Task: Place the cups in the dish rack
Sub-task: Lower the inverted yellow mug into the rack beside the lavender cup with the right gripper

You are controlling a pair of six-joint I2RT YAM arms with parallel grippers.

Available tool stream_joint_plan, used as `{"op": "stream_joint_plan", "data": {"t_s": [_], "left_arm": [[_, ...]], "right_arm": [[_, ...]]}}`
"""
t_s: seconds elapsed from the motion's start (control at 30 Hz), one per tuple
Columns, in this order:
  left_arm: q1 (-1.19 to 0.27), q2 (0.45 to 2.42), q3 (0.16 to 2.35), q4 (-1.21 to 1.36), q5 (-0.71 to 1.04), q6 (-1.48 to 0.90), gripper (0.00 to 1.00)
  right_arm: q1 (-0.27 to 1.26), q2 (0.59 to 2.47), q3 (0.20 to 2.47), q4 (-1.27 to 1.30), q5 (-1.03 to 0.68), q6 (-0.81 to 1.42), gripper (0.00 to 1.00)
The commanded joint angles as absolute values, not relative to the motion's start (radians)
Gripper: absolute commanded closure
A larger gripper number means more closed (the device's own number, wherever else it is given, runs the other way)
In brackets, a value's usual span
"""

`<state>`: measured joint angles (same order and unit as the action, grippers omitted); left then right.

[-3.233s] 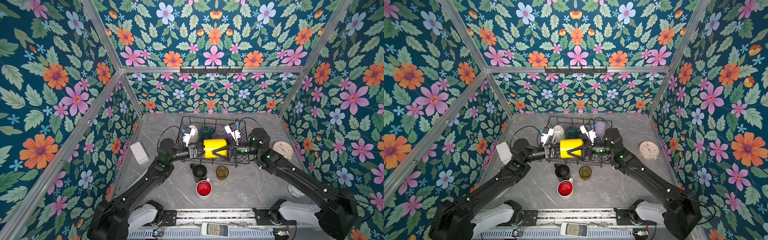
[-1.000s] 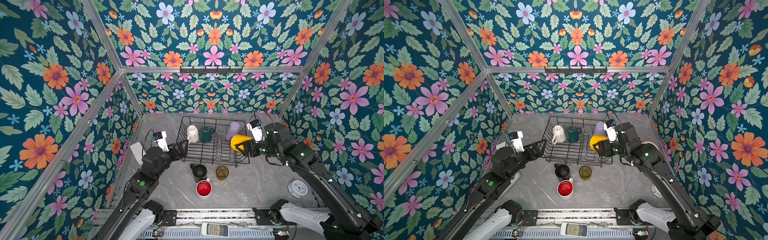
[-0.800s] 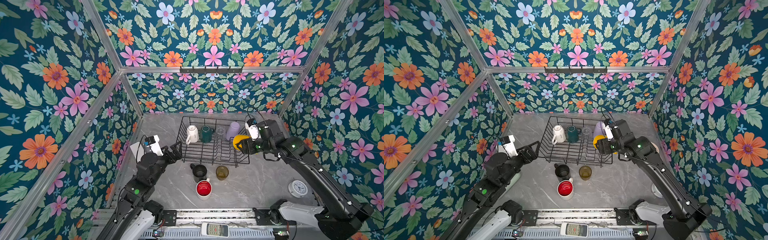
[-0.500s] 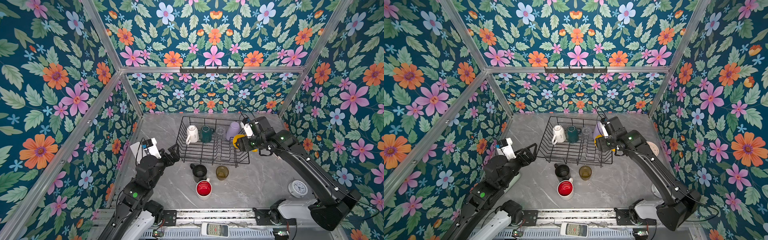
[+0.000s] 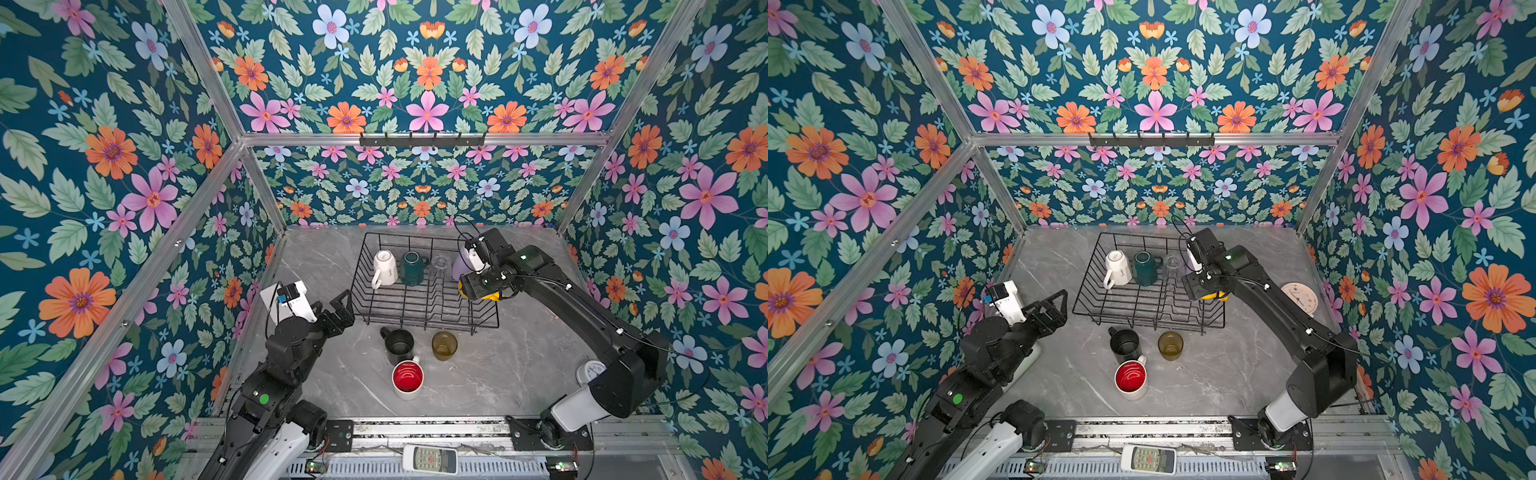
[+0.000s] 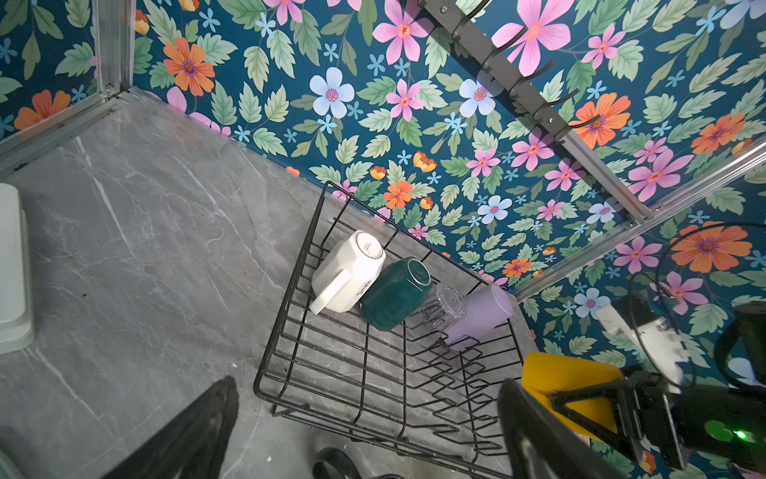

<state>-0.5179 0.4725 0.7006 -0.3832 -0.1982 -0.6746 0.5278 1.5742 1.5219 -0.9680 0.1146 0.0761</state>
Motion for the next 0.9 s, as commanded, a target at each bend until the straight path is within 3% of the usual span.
{"op": "stream_joint_plan", "data": {"t_s": [0.0,0.87], "left_arm": [[-0.517,0.47,0.704,-0.397,-0.219,-0.666,0.0],[-0.517,0.454,0.718,-0.439,-0.242,-0.666,0.0]], "right_arm": [[0.529,1.603,1.536,-0.96,0.133,0.063,1.0],[0.528,1.852,1.591,-0.983,0.138,0.078,1.0]]}}
